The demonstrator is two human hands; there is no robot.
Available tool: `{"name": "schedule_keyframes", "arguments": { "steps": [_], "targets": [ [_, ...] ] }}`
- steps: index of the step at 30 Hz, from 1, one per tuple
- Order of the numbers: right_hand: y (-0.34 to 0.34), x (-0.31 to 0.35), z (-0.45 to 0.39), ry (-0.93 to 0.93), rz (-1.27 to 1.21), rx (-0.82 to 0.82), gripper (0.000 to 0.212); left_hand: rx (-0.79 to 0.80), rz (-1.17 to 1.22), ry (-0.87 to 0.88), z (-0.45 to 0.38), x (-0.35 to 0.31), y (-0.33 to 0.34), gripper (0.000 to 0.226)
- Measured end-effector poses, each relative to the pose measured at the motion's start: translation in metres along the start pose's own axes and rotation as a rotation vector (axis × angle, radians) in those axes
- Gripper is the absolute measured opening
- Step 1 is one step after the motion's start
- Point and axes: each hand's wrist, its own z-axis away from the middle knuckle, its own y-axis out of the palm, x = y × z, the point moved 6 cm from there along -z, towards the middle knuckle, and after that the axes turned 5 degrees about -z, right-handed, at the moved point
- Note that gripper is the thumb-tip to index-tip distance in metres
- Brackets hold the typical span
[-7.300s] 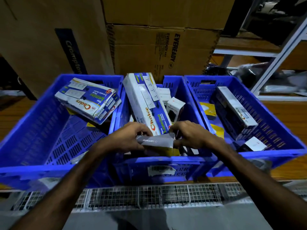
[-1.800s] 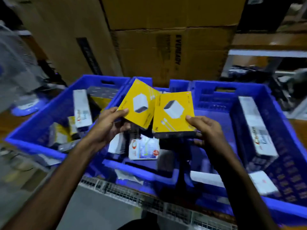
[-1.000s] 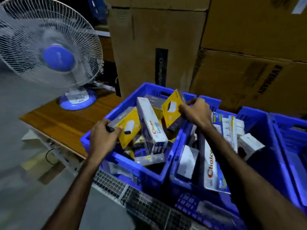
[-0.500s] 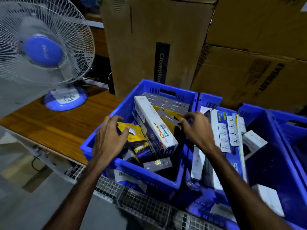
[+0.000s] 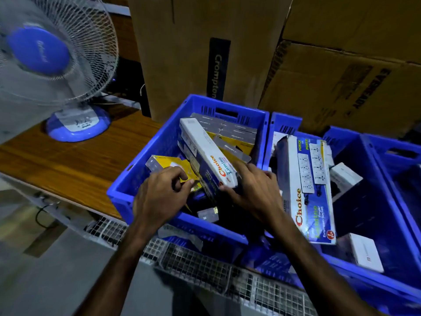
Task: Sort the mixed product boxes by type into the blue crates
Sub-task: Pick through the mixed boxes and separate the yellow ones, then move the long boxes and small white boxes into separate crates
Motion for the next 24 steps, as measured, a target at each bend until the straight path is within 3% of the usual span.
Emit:
{"name": "schedule_keyframes", "arguments": {
  "steps": [5, 7, 9, 12, 15, 18, 21, 24],
  "targets": [
    [0.024, 0.006, -0.031, 0.071, 0.208, 0.211, 0.096, -0.015, 0.021, 0.007, 0.007, -0.018, 0.004, 0.022],
    [0.024, 0.007, -0.034, 0.084, 0.212, 0.185, 0.087, -0.017, 0.026, 0.020, 0.013, -0.027, 0.006, 0.020],
    [0.011, 0.011, -0.034, 0.095, 0.127, 0.056, 0.071, -0.022, 0.052, 0.018, 0.019, -0.033, 0.007, 0.019],
    [-0.022, 0.010, -0.028, 0.183, -0.139, -0.168, 0.059, -0.043, 0.155, 0.022, 0.025, -0.038, 0.010, 0.019],
    [-0.034, -0.013, -0.020, 0.419, -0.557, -0.212, 0.059, -0.077, 0.312, 0.018, 0.026, -0.041, 0.014, 0.020],
    [-0.039, -0.037, -0.005, 0.492, -1.001, -0.291, 0.053, -0.104, 0.472, -0.008, 0.024, -0.054, 0.020, 0.018],
    [-0.048, -0.060, 0.027, 0.502, -1.206, -0.331, 0.033, -0.082, 0.614, -0.008, 0.025, -0.080, 0.032, 0.019],
    [-0.048, -0.092, 0.063, 0.605, -1.371, -0.331, 0.045, -0.038, 0.708, 0.005, 0.027, -0.122, 0.045, 0.028]
  ]
}}
